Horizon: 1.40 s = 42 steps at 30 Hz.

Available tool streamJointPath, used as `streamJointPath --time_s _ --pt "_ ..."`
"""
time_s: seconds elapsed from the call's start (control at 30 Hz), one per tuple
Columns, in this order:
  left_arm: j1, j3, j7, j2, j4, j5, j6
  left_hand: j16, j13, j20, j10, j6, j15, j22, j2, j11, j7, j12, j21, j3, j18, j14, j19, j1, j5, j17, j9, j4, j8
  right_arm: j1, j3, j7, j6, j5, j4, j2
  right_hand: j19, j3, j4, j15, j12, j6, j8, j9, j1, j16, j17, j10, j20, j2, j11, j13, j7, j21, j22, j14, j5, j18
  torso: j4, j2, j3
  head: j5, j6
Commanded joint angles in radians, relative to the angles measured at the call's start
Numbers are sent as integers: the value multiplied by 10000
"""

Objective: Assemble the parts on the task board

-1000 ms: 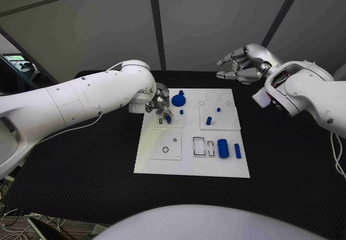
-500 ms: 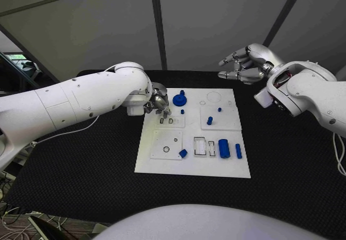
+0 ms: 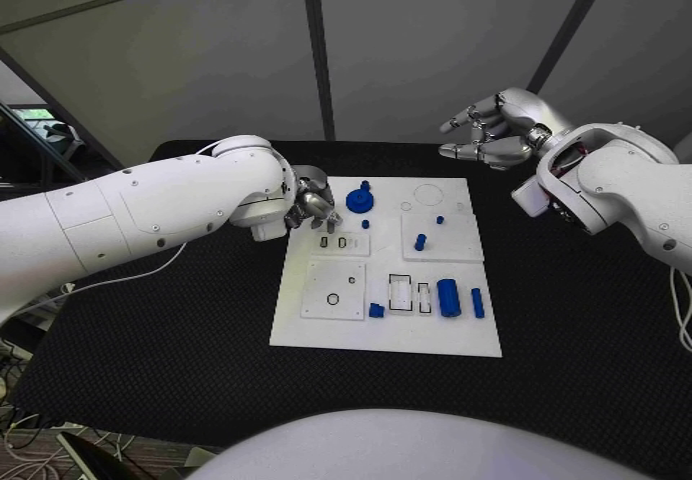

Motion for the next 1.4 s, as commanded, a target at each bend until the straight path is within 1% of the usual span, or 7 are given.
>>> streamJointPath --time_s 0.03,0.33,0.5,0.67,0.8,1.13,1.4 --pt "-41 -2 421 -193 287 66 -981 -134 -591 9 -414 -197 -11 -12 -67 21 17 -500 -175 241 -386 689 -121 -136 -98 1513 -5 -197 -54 16 8 4 121 -189 143 -52 -65 118 -69 -80 -38 75 71 -14 149 -78 247 -52 -15 73 -22 -26 -38 -58 -37 502 66 210 -15 -6 -3 5 21" --pt "-217 -7 1205 -800 999 407 -2238 -1207 -1120 205 -1018 -651 225 -1029 -431 299 313 -1096 -1771 -452 -83 100 -1064 -663 -330 119 -252 126 -447 -91 -46 -213 395 -1949 827 -176 -259 463 -329 -192 -431 919 372 50 569 -323 -80 -323 -105 84 -161 -468 -197 -343 -472 412 -399 290 -7 -11 -7 -15 18" --pt "-386 -8 1729 -1166 1367 957 -3017 -2593 -1280 380 -1454 -960 407 -2288 -561 518 529 -1270 -3729 -1146 267 -737 -2230 -647 -328 -1521 -428 272 -646 -303 -136 -677 362 -3501 1555 -326 -226 480 -329 -241 -433 1098 348 12 526 -283 26 -207 -158 0 -213 -474 -250 -368 -476 457 -669 284 -31 -11 3 -40 34" --pt "-558 -10 2424 -1579 1707 1839 -3796 -3613 -1375 502 -1685 -1163 513 -3186 -587 619 636 -1246 -5107 -1753 493 -1332 -2947 -475 -321 -2655 -540 361 -679 -485 -637 -1391 123 -4825 2379 -527 -129 387 -247 -268 -389 1159 280 -22 353 -248 111 -59 -190 -138 -237 -435 -278 -328 -388 503 -846 263 -23 -14 -4 -89 24" --pt "-718 -12 3044 -1914 1963 2691 -4363 -4430 -1571 589 -1919 -1308 584 -3511 -488 685 703 -1311 -5587 -2151 519 -1762 -3056 -207 -301 -3557 -682 447 -701 -787 -1017 -2076 -85 -5860 3004 -618 53 329 -209 -286 -230 1187 228 -35 276 -179 239 150 -205 -220 -255 -256 -295 -162 -91 545 -912 205 -21 -14 -2 -97 2" --pt "-1030 -14 4459 -2410 2367 4534 -5456 -5229 -1827 641 -2173 -1363 654 -3764 -366 751 782 -1405 -5950 -2356 520 -2221 -3082 174 -265 -4466 -913 463 -742 -1547 -1356 -3615 -462 -7338 4037 -512 503 159 -125 -309 391 1233 96 -46 107 148 759 746 -225 -407 -277 463 -325 311 717 693 -1018 52 -28 13 -9 -75 34" --pt "-1094 -14 5100 -2524 2459 5164 -5849 -5316 -1882 655 -2193 -1355 665 -3818 -326 761 795 -1406 -6024 -2372 522 -2266 -3081 273 -253 -4574 -985 455 -759 -1810 -1594 -4401 -337 -7545 4208 -275 646 15 -31 -307 593 1208 2 -47 -41 282 966 905 -227 -536 -274 705 -328 479 994 744 -1018 1 -14 20 -19 -103 21"
